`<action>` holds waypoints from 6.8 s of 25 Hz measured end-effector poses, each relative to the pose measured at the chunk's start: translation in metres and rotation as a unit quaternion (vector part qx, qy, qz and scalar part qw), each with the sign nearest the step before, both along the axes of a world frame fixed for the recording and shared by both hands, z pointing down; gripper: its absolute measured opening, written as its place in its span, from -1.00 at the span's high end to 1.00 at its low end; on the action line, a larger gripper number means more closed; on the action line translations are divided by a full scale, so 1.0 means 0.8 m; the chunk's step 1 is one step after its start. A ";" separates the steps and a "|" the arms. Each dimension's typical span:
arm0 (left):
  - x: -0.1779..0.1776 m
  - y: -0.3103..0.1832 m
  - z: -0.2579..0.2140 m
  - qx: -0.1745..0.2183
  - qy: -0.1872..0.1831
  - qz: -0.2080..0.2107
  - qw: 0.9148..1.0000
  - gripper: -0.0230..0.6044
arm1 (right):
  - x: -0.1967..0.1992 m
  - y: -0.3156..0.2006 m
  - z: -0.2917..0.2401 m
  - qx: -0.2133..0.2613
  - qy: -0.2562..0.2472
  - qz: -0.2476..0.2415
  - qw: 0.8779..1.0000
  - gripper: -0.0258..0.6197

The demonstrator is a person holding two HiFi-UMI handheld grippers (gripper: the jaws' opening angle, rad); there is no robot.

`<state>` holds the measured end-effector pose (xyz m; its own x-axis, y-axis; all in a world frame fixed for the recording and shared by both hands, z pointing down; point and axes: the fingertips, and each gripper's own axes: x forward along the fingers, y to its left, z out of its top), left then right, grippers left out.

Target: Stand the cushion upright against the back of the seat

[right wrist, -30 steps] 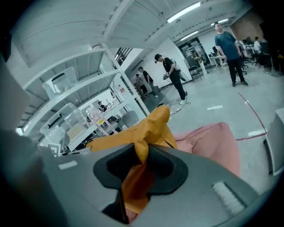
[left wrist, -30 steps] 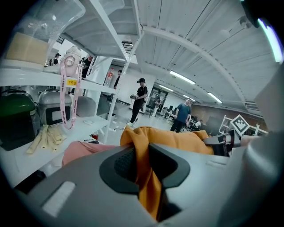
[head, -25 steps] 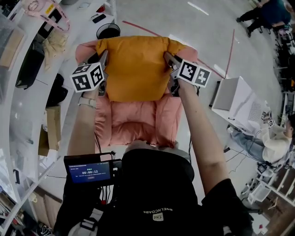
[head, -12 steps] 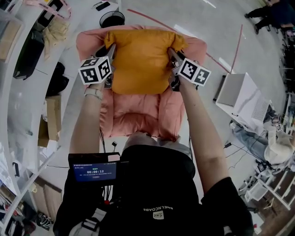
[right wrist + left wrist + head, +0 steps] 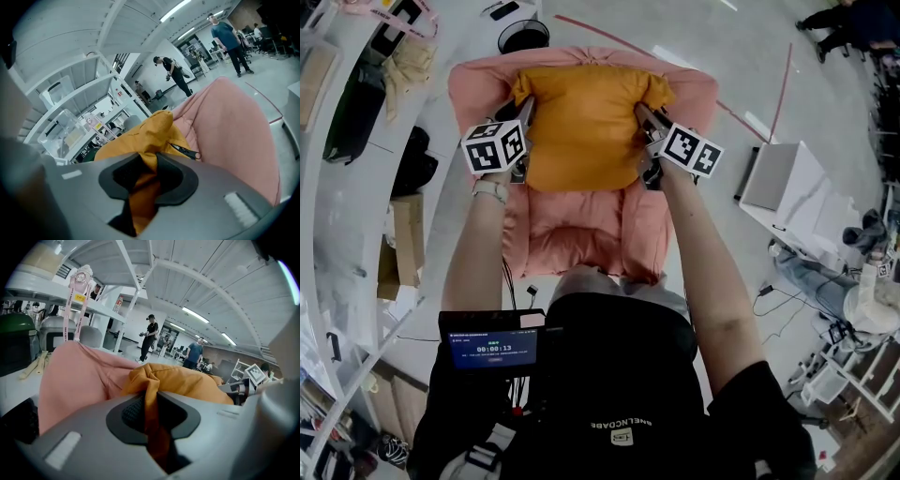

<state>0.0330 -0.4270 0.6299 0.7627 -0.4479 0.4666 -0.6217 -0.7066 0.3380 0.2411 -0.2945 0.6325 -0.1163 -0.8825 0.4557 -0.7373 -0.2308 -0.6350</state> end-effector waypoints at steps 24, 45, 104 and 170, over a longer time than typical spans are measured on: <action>-0.013 0.025 0.047 -0.055 -0.015 0.003 0.998 0.67 | -0.007 0.034 0.037 -0.030 -0.046 0.009 0.998 0.60; -0.042 0.004 -0.099 -0.099 0.157 -0.106 0.977 0.54 | 0.038 0.053 -0.087 0.062 -0.066 0.081 0.993 0.65; -0.009 0.452 -0.321 0.151 0.108 0.017 0.982 0.89 | -0.172 0.288 -0.330 0.285 0.085 -0.282 0.912 0.91; 0.006 0.468 -0.316 0.121 0.136 0.012 0.983 0.87 | -0.149 0.310 -0.301 0.253 0.143 -0.285 0.914 0.91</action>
<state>0.0381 -0.0524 0.3773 0.8561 -0.5011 0.1264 -0.5140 -0.7999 0.3098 0.1221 -0.0466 0.3919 -0.5620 -0.8222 0.0901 -0.7988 0.5112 -0.3171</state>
